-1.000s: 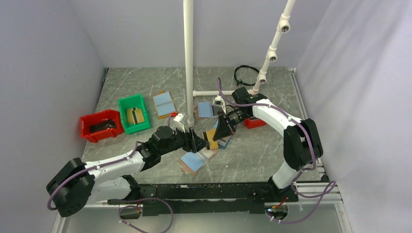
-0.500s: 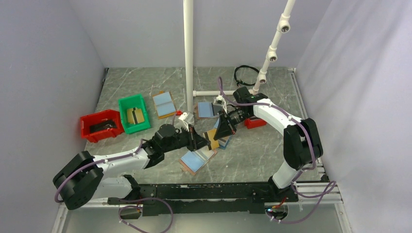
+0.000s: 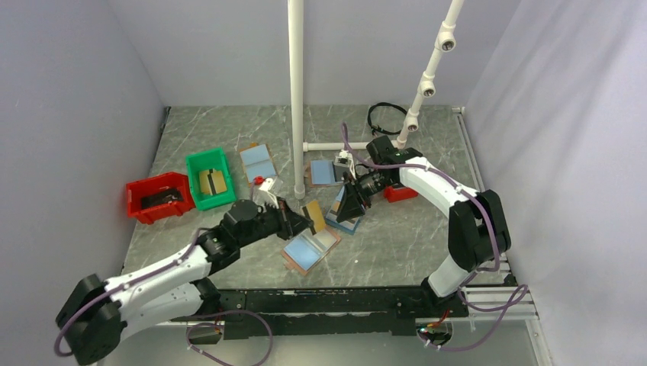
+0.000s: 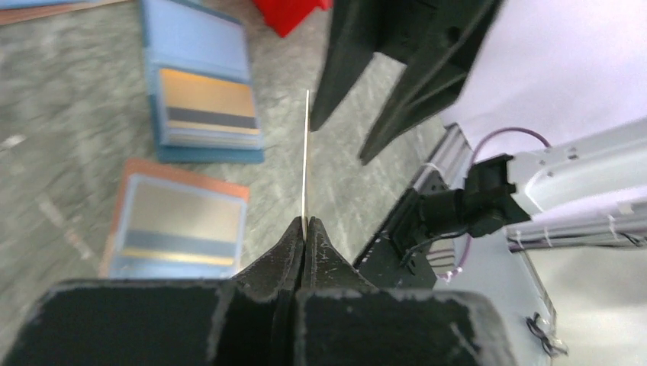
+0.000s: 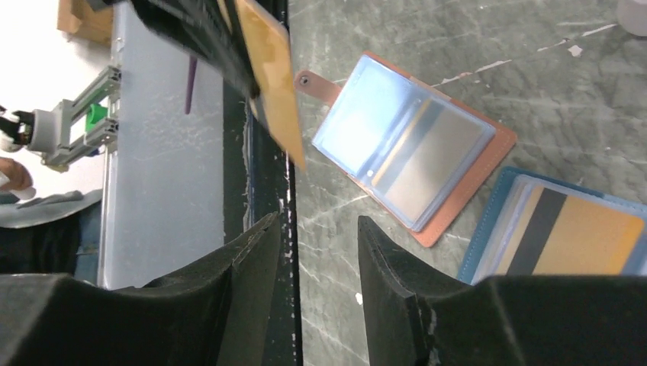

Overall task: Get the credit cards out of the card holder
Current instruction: Place the credit card in the storage box.

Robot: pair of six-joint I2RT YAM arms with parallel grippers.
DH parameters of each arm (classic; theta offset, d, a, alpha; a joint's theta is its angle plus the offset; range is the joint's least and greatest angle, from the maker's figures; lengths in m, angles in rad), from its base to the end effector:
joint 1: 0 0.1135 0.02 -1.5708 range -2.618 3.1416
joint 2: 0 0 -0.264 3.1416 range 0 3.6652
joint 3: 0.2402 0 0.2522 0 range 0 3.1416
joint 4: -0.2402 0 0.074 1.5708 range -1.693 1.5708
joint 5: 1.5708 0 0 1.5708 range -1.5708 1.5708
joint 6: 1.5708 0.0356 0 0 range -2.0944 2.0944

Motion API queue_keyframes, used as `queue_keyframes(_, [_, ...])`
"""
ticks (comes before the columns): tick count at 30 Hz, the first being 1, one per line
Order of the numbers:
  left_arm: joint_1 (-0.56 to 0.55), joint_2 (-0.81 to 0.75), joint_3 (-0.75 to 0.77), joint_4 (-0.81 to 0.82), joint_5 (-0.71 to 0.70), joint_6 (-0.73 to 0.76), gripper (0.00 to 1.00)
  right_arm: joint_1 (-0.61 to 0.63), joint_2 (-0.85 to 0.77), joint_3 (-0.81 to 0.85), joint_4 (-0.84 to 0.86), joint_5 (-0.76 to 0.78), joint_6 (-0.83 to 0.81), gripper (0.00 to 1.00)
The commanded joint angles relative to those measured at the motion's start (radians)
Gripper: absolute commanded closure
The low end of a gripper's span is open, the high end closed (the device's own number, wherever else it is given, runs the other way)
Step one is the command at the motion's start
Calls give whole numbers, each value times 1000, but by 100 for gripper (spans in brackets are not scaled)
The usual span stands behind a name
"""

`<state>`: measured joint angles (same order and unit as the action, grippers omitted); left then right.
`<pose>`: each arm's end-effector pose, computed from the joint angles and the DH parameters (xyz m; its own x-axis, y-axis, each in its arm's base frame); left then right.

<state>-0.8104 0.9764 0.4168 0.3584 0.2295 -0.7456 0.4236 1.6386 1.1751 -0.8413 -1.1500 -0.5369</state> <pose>0.1444 -0.1636 0.2313 -0.6841 -0.2394 -0.6890 0.5378 0.4726 -0.6981 0.2666 0.1559 0.2356 -0.5581 -0.4808 -0.6763 -0.7821 0.0324 0.6223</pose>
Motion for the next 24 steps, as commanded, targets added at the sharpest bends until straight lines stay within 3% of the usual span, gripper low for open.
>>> queue_keyframes(1, [30,-146,34,-400,-213,-16,100,1,-72,-15,87,72,55,55])
queue_keyframes(5, [112,-240,88,-681,-338,-38,100,1,-65,-9,80,79,52,55])
queue_keyframes(11, [304,-271,171,-867,-465,22,100,1,-69,-12,87,84,56,55])
queue_keyframes(18, [522,-172,255,-814,-467,171,100,1,-67,-13,85,81,55,55])
queue_keyframes(24, [748,-53,288,-666,-322,202,100,0,-75,-14,86,76,57,55])
